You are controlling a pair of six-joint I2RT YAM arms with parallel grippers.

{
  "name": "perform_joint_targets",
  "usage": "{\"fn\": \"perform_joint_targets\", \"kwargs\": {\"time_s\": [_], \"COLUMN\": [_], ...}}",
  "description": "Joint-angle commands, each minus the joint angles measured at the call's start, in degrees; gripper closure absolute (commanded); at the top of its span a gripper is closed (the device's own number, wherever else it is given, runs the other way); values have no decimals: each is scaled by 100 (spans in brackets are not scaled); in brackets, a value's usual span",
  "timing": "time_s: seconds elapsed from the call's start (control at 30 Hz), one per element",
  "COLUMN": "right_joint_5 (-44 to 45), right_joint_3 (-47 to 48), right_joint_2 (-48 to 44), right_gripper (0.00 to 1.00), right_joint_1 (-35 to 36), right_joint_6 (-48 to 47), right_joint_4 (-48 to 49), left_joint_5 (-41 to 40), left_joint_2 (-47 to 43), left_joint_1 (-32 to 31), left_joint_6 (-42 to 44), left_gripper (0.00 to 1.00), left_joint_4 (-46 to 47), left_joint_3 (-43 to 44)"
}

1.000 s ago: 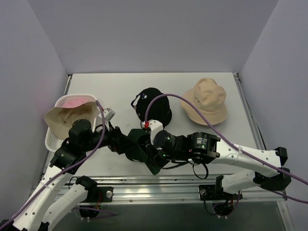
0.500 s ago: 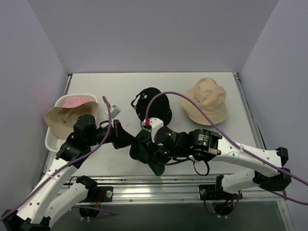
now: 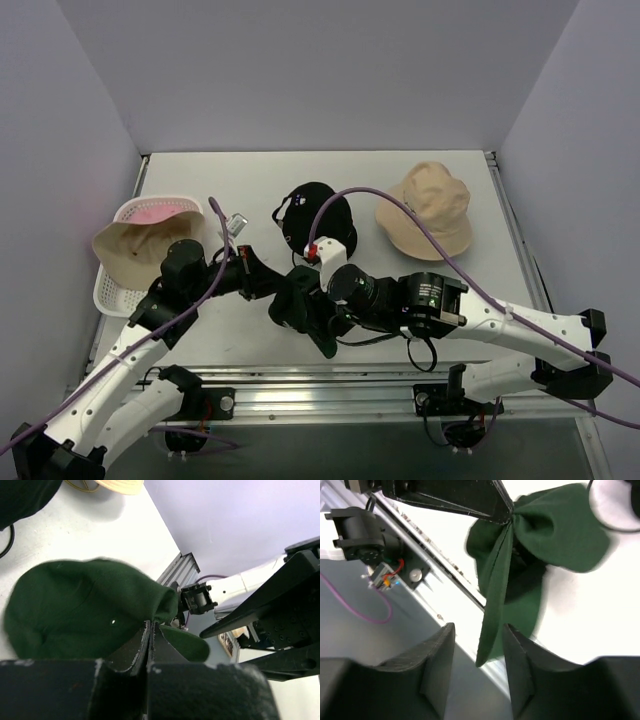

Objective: Stack the hats

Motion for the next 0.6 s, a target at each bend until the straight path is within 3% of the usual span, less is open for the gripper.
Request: {"fn": "perform_joint_targets", "kwargs": {"time_s": [0.0, 0.13, 0.33, 0.57], "right_joint_5": [455, 666, 912, 1510], "right_joint_3": [-563, -1250, -2400, -3068], "right_joint_2": [-362, -643, -1092, -1294], "right_gripper": [58, 49, 48, 46], "right_joint_1": [30, 109, 223, 381], "right_joint_6": [-405, -818, -934, 252], "right_joint_4": [637, 1279, 2422, 2554], "left_joint_5": [-253, -455, -675, -1597], "left_joint_2": [-82, -152, -293, -250], "left_joint_1": [-27, -27, -27, -45], "left_joint_6": [-582, -705, -838, 840], "left_gripper": [98, 98, 98, 97], "left_joint_4": [823, 701, 463, -1888], "left_joint_3": [38, 126, 108, 916]}}
